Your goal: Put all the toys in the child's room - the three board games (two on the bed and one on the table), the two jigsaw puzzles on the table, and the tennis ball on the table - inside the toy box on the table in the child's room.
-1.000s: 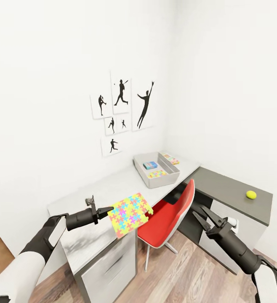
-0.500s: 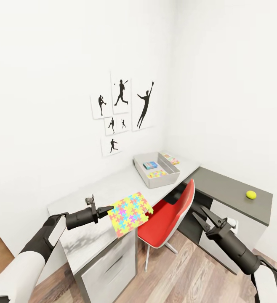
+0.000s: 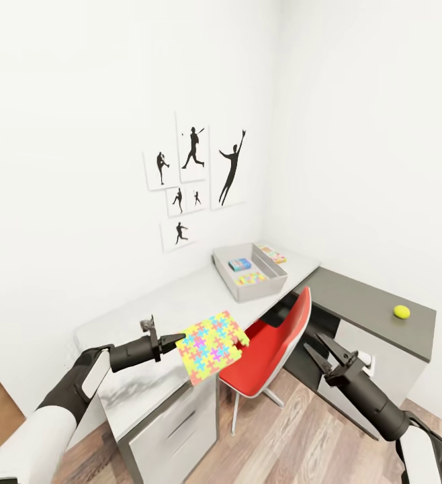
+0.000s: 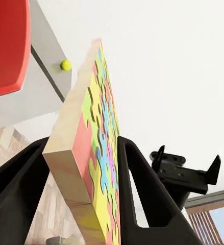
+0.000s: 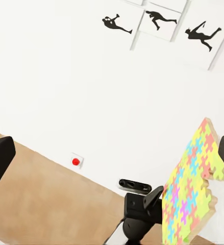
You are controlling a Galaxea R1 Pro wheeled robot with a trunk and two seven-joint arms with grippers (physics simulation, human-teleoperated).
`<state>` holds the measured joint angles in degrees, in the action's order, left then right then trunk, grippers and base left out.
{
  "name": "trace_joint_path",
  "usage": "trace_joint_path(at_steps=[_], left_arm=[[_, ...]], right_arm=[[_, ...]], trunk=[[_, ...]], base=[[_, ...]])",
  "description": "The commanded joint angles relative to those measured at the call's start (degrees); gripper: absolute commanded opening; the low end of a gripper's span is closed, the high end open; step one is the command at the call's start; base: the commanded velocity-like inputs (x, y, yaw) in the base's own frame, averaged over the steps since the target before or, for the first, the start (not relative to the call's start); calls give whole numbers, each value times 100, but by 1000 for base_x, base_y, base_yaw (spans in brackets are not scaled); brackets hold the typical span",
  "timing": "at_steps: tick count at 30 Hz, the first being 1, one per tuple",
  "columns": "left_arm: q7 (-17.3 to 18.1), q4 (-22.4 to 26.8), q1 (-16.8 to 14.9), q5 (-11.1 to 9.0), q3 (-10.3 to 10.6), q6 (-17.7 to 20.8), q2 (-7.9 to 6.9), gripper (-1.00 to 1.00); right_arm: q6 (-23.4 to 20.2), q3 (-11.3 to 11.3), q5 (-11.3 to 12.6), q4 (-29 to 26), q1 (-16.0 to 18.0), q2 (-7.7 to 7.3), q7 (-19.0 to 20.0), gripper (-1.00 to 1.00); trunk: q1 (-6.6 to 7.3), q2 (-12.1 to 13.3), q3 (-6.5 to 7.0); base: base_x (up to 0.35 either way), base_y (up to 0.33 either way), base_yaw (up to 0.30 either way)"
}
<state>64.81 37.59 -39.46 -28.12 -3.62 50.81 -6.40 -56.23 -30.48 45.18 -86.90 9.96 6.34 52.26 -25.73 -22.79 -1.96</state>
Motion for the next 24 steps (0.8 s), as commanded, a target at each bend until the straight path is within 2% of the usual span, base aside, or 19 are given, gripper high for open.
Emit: trace_joint_path(at_steps=[1, 7, 13, 24], left_arm=[[9, -2, 3, -17, -4, 13, 14, -100], [0, -6, 49, -18, -7, -187, 62, -100], [6, -6, 52, -18, -6, -219, 65, -100], [14, -5, 52, -27, 2, -220, 82, -100]], right_arm=[[-21, -12, -24, 32, 0, 1, 13, 100], [14, -19, 2, 225, -28, -26, 3, 100], [15, -20, 16, 418, -29, -30, 16, 100], [9, -22, 17, 674, -29, -36, -34, 100]], trunk=[[-5, -13, -13], [-5, -13, -13], [-5, -13, -13], [-5, -13, -13]], base=[[132, 0, 0], [171, 0, 0], [199, 0, 0], [13, -76, 0]])
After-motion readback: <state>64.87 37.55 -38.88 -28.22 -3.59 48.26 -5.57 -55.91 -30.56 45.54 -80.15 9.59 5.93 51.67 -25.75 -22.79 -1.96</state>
